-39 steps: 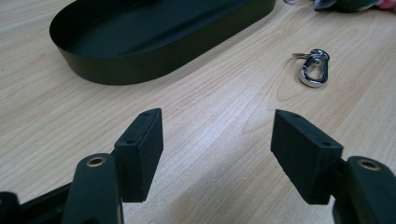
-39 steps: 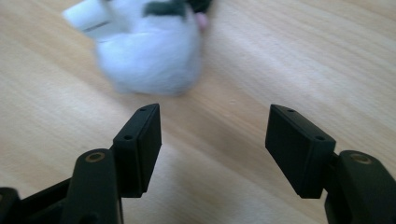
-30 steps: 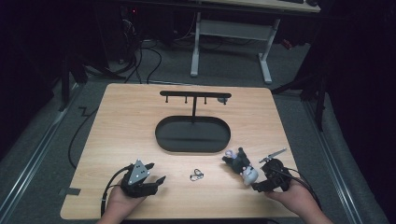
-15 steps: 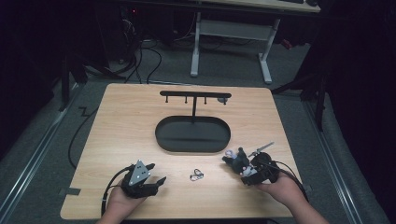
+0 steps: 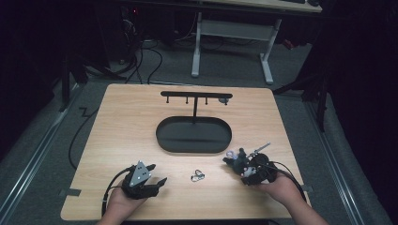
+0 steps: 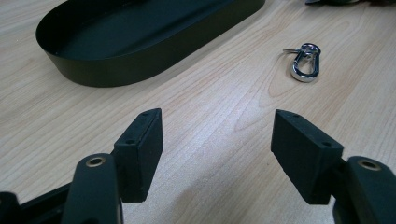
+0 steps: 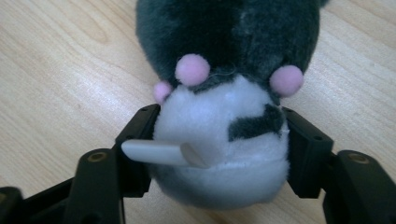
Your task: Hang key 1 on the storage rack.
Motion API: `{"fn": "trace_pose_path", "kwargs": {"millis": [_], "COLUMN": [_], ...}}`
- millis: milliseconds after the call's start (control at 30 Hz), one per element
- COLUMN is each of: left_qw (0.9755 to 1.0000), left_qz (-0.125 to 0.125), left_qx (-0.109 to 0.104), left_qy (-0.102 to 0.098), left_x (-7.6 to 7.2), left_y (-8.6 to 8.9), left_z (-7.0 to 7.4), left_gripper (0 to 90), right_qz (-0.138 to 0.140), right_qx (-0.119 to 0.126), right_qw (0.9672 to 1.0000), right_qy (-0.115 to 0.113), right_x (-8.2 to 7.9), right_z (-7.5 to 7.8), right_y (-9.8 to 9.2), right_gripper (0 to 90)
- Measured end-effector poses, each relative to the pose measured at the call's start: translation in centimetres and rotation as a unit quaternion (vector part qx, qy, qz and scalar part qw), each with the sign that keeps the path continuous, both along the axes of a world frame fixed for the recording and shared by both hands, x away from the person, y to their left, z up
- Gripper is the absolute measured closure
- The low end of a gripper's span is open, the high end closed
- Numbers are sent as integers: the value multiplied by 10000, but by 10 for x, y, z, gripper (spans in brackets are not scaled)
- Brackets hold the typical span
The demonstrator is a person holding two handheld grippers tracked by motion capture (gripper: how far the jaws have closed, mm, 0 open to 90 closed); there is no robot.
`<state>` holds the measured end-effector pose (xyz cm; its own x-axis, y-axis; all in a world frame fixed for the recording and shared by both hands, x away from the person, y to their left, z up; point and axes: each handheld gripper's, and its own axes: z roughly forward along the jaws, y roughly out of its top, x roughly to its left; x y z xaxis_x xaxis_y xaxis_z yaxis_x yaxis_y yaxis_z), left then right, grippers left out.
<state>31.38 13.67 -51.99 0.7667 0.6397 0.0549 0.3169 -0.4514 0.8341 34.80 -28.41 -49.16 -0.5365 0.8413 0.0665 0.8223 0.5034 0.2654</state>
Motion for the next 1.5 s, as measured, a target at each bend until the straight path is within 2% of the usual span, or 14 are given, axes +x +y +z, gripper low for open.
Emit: {"fn": "trace_pose_path", "kwargs": {"millis": [67, 133, 467, 567, 800, 1000, 1500], "left_qw": [10000, 10000, 10000, 10000, 9999, 9999, 9999], "left_qz": [11, 7, 45, 68, 9, 4, -29], "left_qx": [10, 16, -48, -70, -127, -128, -130], "left_qy": [-9, -23, -15, -18, -69, -79, -88], "left_x": [0, 0, 0, 0, -1, -1, -1], "left_y": [0, 0, 3, 3, 3, 3, 4], "left_z": [0, 0, 2, 1, 2, 2, 3], "left_gripper": [350, 350, 350, 350, 353, 353, 352], "right_qz": [-25, -13, -102, -162, -171, -163, -182], "right_qx": [16, 46, 182, 383, 390, 396, 499], "right_qw": [10000, 10000, 9995, 9988, 9988, 9984, 9978], "right_qy": [-63, -66, -222, -250, -257, -362, -391], "right_x": [1, 0, 0, 0, 2, 5, 19], "right_z": [1, 3, 19, 25, 32, 40, 61], "right_y": [-2, -2, -3, -4, -3, -3, 3], "right_gripper": [461, 471, 473, 473, 473, 472, 473]}}
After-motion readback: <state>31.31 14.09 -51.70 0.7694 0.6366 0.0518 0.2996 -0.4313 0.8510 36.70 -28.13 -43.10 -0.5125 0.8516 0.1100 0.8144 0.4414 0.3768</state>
